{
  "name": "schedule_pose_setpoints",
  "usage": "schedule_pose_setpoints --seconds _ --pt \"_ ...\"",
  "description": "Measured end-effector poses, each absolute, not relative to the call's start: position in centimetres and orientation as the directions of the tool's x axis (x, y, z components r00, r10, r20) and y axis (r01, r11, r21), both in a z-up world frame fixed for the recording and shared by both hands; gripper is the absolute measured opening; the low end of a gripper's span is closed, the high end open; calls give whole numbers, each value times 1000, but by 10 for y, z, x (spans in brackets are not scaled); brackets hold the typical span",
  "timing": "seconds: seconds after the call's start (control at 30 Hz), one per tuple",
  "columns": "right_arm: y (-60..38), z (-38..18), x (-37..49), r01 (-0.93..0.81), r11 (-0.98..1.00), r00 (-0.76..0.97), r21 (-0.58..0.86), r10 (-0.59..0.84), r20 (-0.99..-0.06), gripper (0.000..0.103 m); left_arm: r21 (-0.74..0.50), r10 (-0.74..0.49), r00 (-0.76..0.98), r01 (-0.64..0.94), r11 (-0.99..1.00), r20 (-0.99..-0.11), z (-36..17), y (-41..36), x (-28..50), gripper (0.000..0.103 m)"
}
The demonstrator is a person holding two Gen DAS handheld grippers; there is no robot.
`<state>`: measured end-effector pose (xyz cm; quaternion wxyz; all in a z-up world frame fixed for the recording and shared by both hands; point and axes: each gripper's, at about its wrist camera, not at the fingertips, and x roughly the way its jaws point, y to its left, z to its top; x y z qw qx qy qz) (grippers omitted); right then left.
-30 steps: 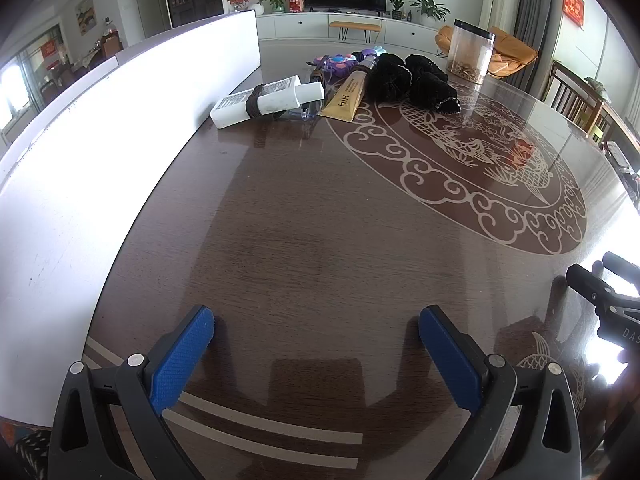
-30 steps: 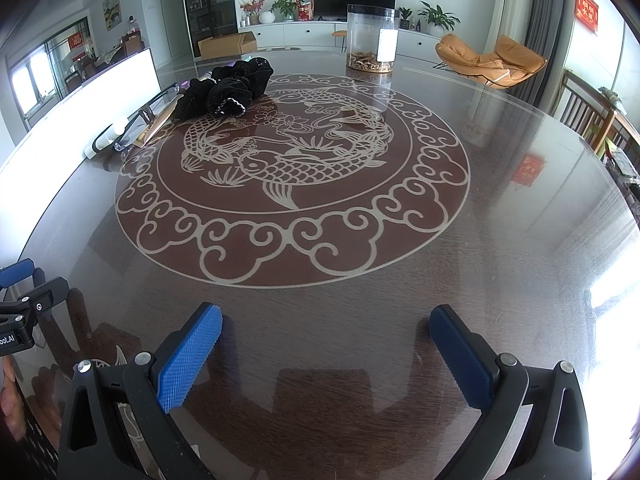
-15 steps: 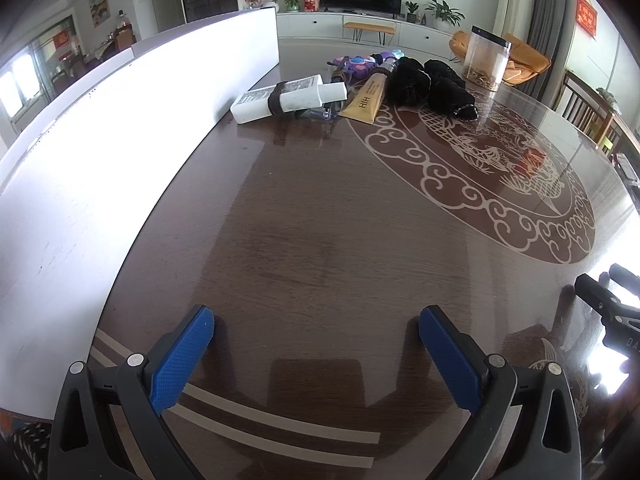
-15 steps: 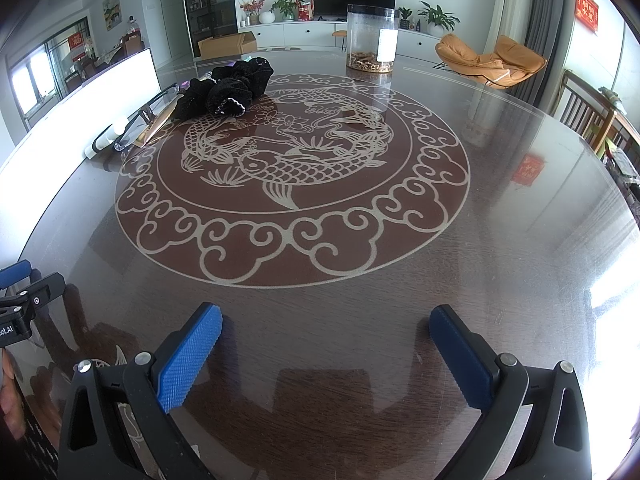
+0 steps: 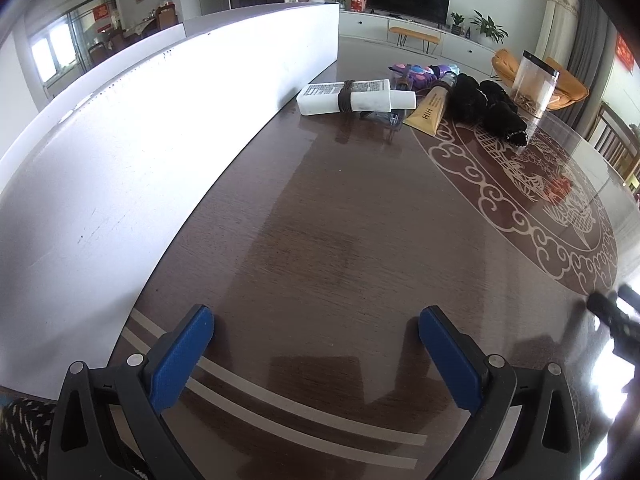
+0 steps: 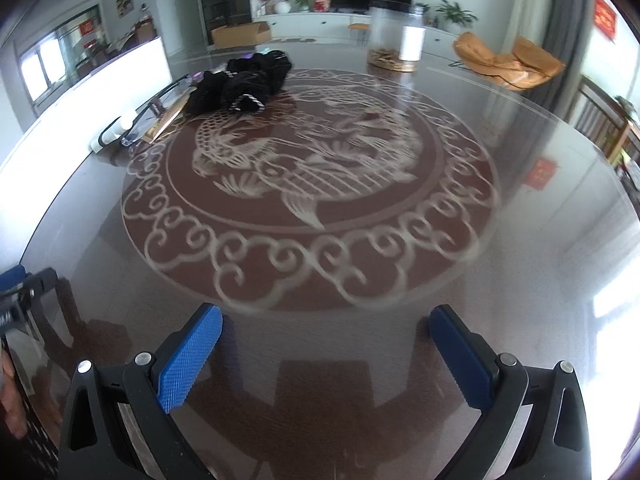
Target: Organize objects
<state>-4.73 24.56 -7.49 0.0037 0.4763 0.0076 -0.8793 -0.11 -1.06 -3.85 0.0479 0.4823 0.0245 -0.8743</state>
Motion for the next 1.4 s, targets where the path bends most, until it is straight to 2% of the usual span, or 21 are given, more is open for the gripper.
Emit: schedule_pose_setpoints --seconds 0.23,0.43,0.5,0.6,0.77,0.83,0.9,1.07,1.13,1.17,1.2,1.23,1.4 --pt "206 -29 -173 64 -996 -652 59 -87 -753 103 3 -63 -535 112 -994 -843 -38 -11 -2 103" --pt "179 -40 -279 18 -991 -552 136 -123 -825 102 3 -62 -537 110 -994 -841 -39 -11 -1 103" --pt "175 -54 -288 17 -990 -504 138 -128 -854 67 4 -62 -537 109 -994 -841 -39 -11 -1 103" --pt "181 -55 -271 3 -982 -518 187 -162 -840 65 4 -64 -538 111 -994 -841 -38 -11 -1 103" --pt "190 -54 -206 90 -985 -498 150 -175 -849 65 3 -65 -540 114 -993 -839 -38 -11 -1 103" --pt "198 -52 -172 141 -982 -507 122 -178 -844 69 4 -66 -541 115 -993 -839 -38 -11 0 103" --pt "210 -51 -149 166 -976 -519 138 -206 -829 84 4 -67 -541 117 -993 -838 -37 -11 0 103" --pt "251 -54 -109 85 -953 -553 290 -287 -782 85 3 -64 -541 113 -994 -839 -37 -12 0 103" --pt "252 -60 -106 66 -956 -541 286 -276 -795 78 3 -64 -541 113 -994 -839 -37 -12 0 103" --pt "249 -62 -105 71 -969 -542 239 -238 -806 65 3 -64 -541 113 -994 -839 -37 -12 1 103" --pt "244 -60 -105 93 -975 -547 202 -219 -808 42 3 -64 -541 113 -994 -839 -37 -12 0 103" --pt "240 -60 -106 109 -976 -544 191 -219 -810 36 2 -63 -541 113 -994 -839 -37 -12 1 103" --pt "232 -56 -96 114 -988 -566 100 -148 -811 36 1 -62 -541 112 -994 -839 -37 -13 2 103"
